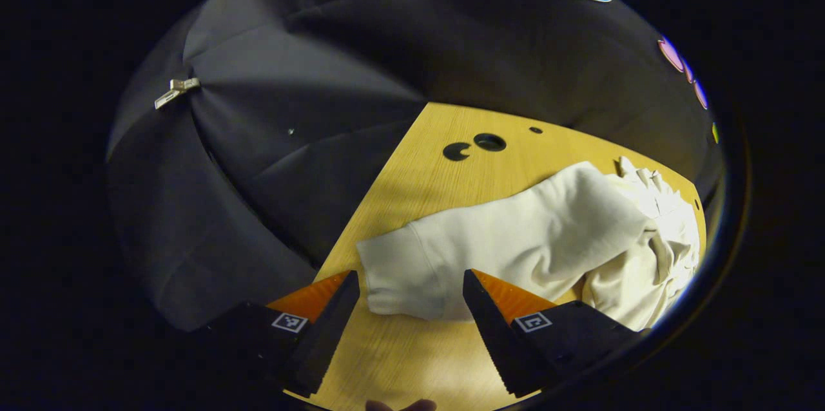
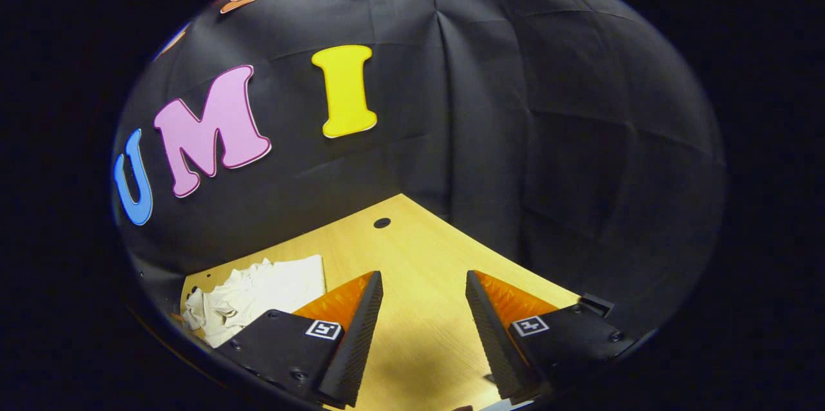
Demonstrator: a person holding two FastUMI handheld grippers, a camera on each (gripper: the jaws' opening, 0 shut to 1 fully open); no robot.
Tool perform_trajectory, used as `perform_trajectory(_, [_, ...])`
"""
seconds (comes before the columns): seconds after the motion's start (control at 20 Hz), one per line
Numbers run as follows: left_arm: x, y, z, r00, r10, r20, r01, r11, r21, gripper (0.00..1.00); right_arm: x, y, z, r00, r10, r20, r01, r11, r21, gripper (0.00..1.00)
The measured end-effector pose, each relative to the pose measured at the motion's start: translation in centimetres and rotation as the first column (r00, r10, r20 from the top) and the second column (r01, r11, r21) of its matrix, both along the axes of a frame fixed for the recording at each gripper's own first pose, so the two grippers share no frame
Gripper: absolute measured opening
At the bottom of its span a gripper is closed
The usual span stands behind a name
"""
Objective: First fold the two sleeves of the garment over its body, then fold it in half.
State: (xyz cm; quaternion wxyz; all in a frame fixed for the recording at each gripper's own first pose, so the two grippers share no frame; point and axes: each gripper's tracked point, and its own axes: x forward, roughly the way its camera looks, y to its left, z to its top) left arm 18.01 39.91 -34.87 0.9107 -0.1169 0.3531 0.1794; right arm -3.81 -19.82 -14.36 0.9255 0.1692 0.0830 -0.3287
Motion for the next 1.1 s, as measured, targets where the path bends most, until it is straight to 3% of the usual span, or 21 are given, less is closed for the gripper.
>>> perform_trajectory(0.1, [0.2,0.2,-1.4,0.998,-0.021,-0.06,0.022,1.0,0.012,1.0,-2.2,-0.6,-0.5,0.999,-0.027,-0.016,0.027,1.0,0.002,0.8])
perform_trajectory(0.2, [1.3,0.3,-1.2,0.999,-0.017,-0.039,0.018,0.999,0.027,1.0,-4.1,-0.6,-1.0,0.998,-0.048,-0.029,0.048,0.999,0.01,0.8])
perform_trajectory(0.4, [1.5,-0.2,-1.6,0.999,0.004,-0.053,-0.007,0.998,-0.057,0.93,-6.1,1.2,-1.2,0.998,-0.043,-0.034,0.045,0.998,0.036,0.8])
perform_trajectory(0.45, [1.3,-0.4,-1.7,0.997,-0.013,-0.075,0.008,0.998,-0.066,0.87,-6.3,1.9,-1.0,0.999,-0.032,-0.033,0.033,0.999,0.038,0.8])
perform_trajectory(0.5, [1.4,-0.9,-1.7,0.996,-0.029,-0.081,0.022,0.996,-0.087,0.87,-6.5,2.9,-0.8,0.999,-0.017,-0.029,0.019,0.999,0.043,0.8])
perform_trajectory(0.6, [1.5,-1.5,-1.6,0.994,-0.066,-0.09,0.058,0.994,-0.093,0.61,-6.6,4.7,-0.3,1.0,0.008,-0.015,-0.008,0.999,0.054,0.8])
perform_trajectory(0.75, [1.8,-1.7,-1.3,0.994,-0.059,-0.093,0.051,0.995,-0.085,0.23,-6.6,7.1,1.3,0.999,0.035,0.031,-0.038,0.996,0.086,0.8])
perform_trajectory(0.8, [1.7,-1.7,-1.2,0.994,-0.056,-0.096,0.049,0.996,-0.077,0.24,-6.6,8.0,2.1,0.998,0.047,0.048,-0.051,0.994,0.093,0.8])
perform_trajectory(0.85, [1.8,-1.6,-1.0,0.993,-0.065,-0.099,0.058,0.996,-0.063,0.11,-6.8,8.6,2.7,0.997,0.054,0.059,-0.059,0.994,0.093,0.8])
perform_trajectory(1.1, [1.7,-2.6,-0.1,0.993,-0.088,-0.075,0.083,0.995,-0.061,0.07,-7.9,10.8,5.6,0.993,0.083,0.09,-0.09,0.993,0.075,0.8])
